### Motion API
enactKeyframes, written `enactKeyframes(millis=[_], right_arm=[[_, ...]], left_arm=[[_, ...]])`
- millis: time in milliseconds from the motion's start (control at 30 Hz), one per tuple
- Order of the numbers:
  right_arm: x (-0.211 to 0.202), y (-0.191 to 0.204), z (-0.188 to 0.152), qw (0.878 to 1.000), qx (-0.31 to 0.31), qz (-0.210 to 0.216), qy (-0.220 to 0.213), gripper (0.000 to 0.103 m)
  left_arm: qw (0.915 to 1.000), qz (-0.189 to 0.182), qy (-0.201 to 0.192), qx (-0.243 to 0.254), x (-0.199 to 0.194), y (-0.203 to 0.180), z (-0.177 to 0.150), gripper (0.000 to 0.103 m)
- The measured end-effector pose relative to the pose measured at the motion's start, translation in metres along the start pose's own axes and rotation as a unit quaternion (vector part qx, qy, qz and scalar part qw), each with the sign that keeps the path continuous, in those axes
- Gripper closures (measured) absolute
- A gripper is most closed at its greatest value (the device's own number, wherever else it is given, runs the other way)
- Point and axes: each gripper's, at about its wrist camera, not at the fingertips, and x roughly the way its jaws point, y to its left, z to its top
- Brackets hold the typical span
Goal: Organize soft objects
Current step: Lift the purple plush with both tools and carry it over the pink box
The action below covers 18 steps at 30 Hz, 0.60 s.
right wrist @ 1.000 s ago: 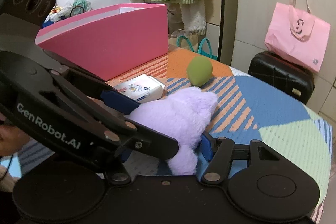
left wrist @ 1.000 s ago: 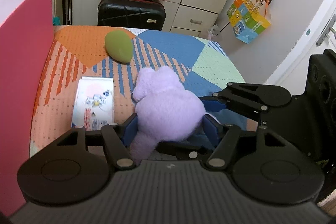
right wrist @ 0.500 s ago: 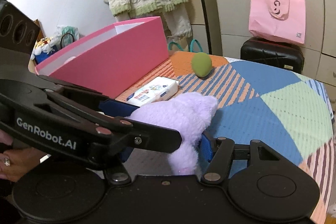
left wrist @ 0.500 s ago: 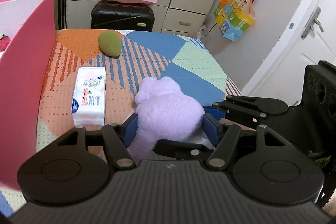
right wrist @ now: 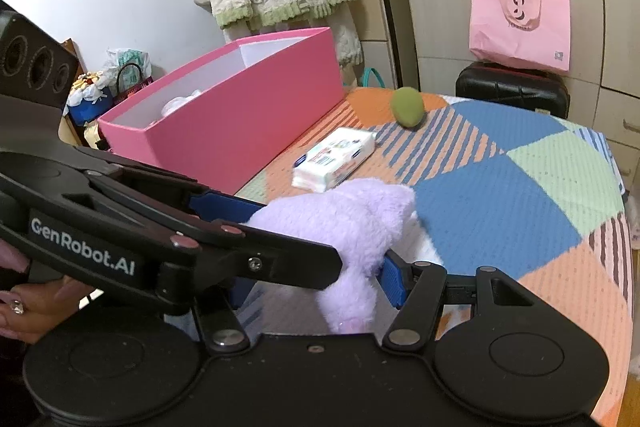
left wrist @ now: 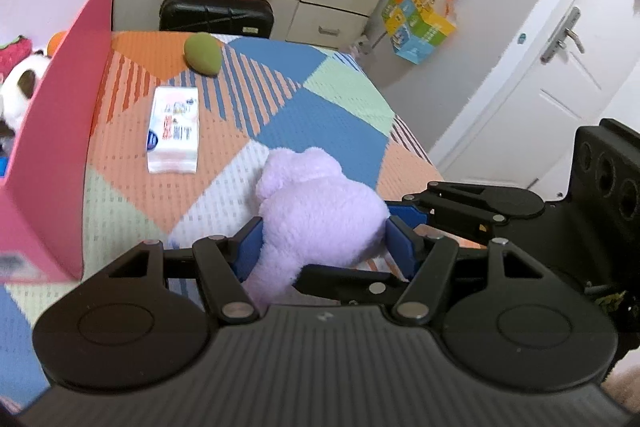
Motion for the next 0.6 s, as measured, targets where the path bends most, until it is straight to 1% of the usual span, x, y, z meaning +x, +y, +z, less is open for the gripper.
enactKeyframes(millis=[100, 300, 467, 600], right_arm=[[-0.008, 0.015, -0.003, 1.0, -0.001, -0.001, 0.005, 0.036], [-0.025, 0.047, -0.007, 1.0, -0.013, 0.014, 0.01, 0.036], [-0.038, 0.077, -0.007, 0.999, -0.034, 0.029, 0.007, 0.036], [-0.041, 0.099, 0.002, 0.998, -0.047, 0.037, 0.006, 0.036]], left_arm=[[1.0, -0.006, 0.005, -0.002, -0.015, 0.0, -0.007, 0.039], [0.9999, -0.009, 0.009, -0.005, -0.055, 0.0, -0.022, 0.039], [1.0, -0.001, -0.006, -0.002, -0.091, 0.002, -0.032, 0.04], [0.9997, 0.01, -0.022, 0.007, -0.115, 0.005, -0.035, 0.04]])
